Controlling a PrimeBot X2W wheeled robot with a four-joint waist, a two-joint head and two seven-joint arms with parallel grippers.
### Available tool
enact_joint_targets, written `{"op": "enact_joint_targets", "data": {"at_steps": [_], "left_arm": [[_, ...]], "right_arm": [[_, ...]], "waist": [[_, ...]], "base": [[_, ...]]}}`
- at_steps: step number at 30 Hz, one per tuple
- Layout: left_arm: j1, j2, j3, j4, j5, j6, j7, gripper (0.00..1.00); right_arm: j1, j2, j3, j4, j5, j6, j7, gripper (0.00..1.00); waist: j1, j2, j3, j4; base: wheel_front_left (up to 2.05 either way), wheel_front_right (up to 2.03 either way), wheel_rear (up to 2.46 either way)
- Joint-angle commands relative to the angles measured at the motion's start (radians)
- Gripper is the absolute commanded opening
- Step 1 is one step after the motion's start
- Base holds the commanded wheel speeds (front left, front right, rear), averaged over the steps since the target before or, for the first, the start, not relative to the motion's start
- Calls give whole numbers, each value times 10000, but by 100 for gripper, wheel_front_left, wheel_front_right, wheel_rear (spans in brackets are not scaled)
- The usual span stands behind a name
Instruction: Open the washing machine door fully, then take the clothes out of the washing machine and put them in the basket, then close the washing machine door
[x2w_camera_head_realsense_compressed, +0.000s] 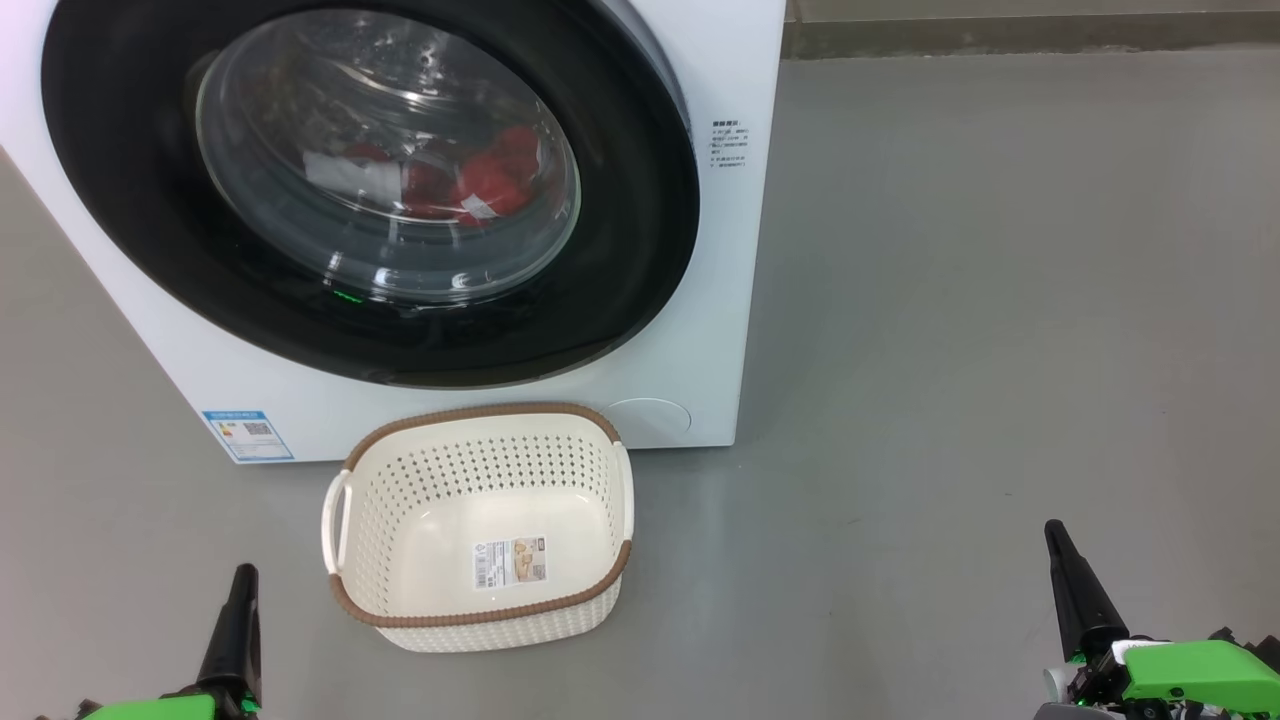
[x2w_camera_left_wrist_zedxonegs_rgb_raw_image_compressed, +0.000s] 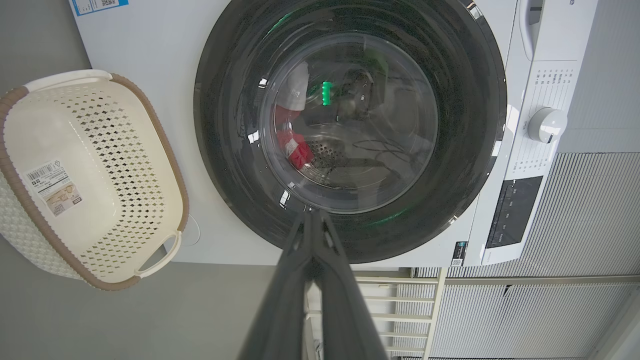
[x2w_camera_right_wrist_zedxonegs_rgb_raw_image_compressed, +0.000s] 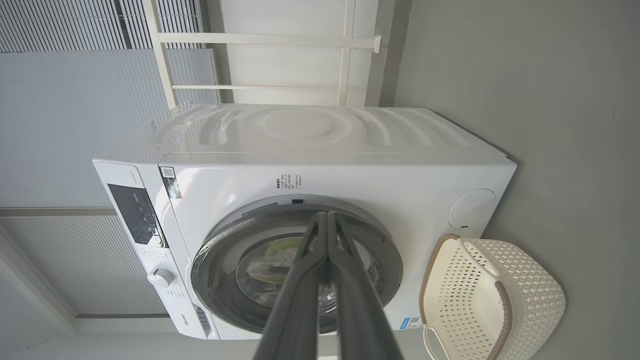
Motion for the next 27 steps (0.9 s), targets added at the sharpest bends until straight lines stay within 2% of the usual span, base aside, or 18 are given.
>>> {"op": "enact_joint_targets", "data": {"at_steps": [1,27], "left_arm": [[-375,154,315,-261,31,-33,40,0],[-375,154,315,-261,31,-33,40,0]], "right_arm": [[-455,-41,235,-299,48,-9,73,0],[-455,-41,235,-299,48,-9,73,0]], "waist": [[1,-1,0,0],[1,-1,0,0]], "base": [[0,0,0],[0,0,0]]}}
